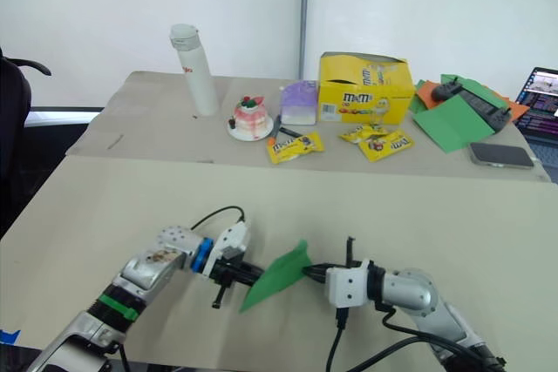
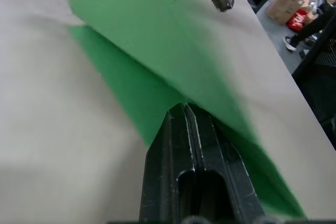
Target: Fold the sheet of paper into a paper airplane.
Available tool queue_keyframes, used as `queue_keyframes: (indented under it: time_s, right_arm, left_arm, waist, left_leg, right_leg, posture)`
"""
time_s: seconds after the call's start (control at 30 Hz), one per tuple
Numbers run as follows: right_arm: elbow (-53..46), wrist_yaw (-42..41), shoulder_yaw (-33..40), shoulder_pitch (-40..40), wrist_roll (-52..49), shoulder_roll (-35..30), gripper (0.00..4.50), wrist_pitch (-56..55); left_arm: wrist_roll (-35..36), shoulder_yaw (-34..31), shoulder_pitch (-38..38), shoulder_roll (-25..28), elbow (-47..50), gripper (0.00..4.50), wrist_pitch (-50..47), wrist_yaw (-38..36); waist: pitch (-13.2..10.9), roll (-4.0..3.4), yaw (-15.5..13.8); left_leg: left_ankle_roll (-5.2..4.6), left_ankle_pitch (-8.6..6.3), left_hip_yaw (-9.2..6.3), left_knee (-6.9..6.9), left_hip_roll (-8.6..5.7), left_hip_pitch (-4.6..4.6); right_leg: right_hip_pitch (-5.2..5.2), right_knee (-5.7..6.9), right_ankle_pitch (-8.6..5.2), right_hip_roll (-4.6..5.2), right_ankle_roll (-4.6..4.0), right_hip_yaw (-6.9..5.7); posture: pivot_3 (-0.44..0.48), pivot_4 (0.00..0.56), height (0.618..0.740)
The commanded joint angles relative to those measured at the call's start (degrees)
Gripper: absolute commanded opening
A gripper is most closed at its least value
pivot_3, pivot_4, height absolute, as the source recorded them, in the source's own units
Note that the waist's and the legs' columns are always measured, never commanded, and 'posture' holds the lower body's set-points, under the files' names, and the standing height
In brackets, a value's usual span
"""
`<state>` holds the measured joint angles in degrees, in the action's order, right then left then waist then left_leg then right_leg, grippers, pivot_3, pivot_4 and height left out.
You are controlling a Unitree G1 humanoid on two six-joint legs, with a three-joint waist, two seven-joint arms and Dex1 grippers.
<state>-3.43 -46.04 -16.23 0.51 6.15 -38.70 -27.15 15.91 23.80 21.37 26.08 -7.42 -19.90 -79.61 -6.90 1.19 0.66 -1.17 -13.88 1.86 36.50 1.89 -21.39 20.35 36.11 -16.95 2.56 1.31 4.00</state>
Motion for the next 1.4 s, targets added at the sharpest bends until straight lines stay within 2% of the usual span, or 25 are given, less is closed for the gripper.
queue_keyframes:
  time_s: [0.03,0.13,0.33,0.57,0.67,0.73,0.8,1.0,1.2,1.4]
  right_arm:
    - [-1.4,0.2,0.2,-0.1,-0.1,0.1,0.05,0.6]
    - [-1.5,0.2,0.3,-0.1,-0.1,0.1,0.05,0.8]
    - [-1.5,-0.3,0.0,-0.4,-0.4,0.1,0.05,1.0]
    - [-0.8,-1.3,-0.8,-1.9,-0.7,0.3,0.05,1.2]
    - [-0.4,-1.8,-1.1,-2.4,-0.9,0.4,0.05,1.4]
    - [-0.3,-2.0,-1.3,-2.9,-1.0,0.7,0.05,1.6]
    - [-0.2,-2.1,-1.4,-3.3,-1.2,0.9,0.05,1.9]
    - [-1.1,-3.0,-0.3,-4.3,-2.5,1.0,0.05,3.1]
    - [-2.6,-4.8,2.0,-5.4,-6.2,-0.4,0.05,6.0]
    - [-7.0,-8.5,4.3,-6.1,-16.8,-0.4,0.05,18.5]
  left_arm:
    - [0.7,-0.1,0.8,-0.8,0.1,0.0,0.0,-0.6]
    - [0.0,-1.0,0.7,0.0,-0.4,0.0,0.5,0.0]
    - [0.7,-8.2,1.1,3.7,-1.3,0.0,1.8,4.7]
    - [14.2,-16.1,-5.6,7.8,15.2,0.0,-11.4,4.5]
    - [20.5,-17.7,-8.6,8.7,21.9,0.0,-17.4,5.3]
    - [23.3,-16.5,-11.1,9.7,25.4,0.0,-21.2,5.2]
    - [20.6,-13.2,-12.4,10.5,26.0,0.0,-21.2,6.2]
    - [7.0,-2.6,-10.8,10.5,19.6,0.0,-17.7,12.7]
    - [4.3,0.7,-10.5,9.1,17.4,0.0,-16.8,14.1]
    - [4.4,0.5,-10.7,8.8,17.5,0.0,-17.0,14.3]
  waist:
    - [0.0,0.0,0.0]
    - [0.0,0.0,0.0]
    - [0.0,0.0,0.1]
    - [0.0,-0.01,0.1]
    - [0.0,-0.01,0.1]
    - [0.0,-0.01,0.1]
    - [0.0,-0.03,0.2]
    - [0.0,-0.03,0.0]
    - [0.0,-0.11,-0.2]
    - [0.0,-0.11,-0.4]
  left_leg:
    - [0.0,0.0,0.0,0.0,0.0,0.0]
    - [0.0,0.0,-0.01,0.0,0.01,0.0]
    - [0.0,0.0,-0.02,0.0,0.04,0.03]
    - [0.0,0.0,0.0,-0.02,0.07,0.02]
    - [0.0,0.0,-0.03,-0.02,0.08,0.02]
    - [0.0,0.0,-0.03,-0.02,0.08,0.03]
    - [0.0,0.0,-0.03,-0.02,0.08,0.05]
    - [0.0,0.0,-0.02,-0.01,0.04,0.09]
    - [0.0,0.0,0.01,-0.01,0.03,0.08]
    - [0.0,0.0,0.0,0.01,0.03,0.09]
  right_leg:
    - [0.0,0.0,0.0,0.0,0.0,0.0]
    - [0.0,0.0,0.0,-0.02,0.0,0.0]
    - [0.01,0.05,0.0,-0.03,0.0,0.0]
    - [0.02,0.03,0.0,0.05,0.0,0.0]
    - [0.0,0.05,0.0,0.08,0.0,-0.02]
    - [-0.02,0.05,0.0,0.08,0.0,-0.01]
    - [-0.01,0.05,0.0,0.07,0.0,0.0]
    - [-0.04,0.04,0.0,0.06,-0.01,0.01]
    - [-0.08,0.01,0.0,0.12,-0.01,0.03]
    - [-0.1,0.0,0.0,0.14,-0.01,0.02]
  posture:
    - [0.0,0.15,0.74]
    - [0.0,0.15,0.74]
    - [0.0,0.15,0.74]
    - [0.0,0.15,0.74]
    - [0.0,0.15,0.74]
    - [0.0,0.15,0.74]
    - [0.0,0.15,0.74]
    - [0.0,0.15,0.74]
    - [0.0,0.15,0.74]
    - [0.0,0.15,0.74]
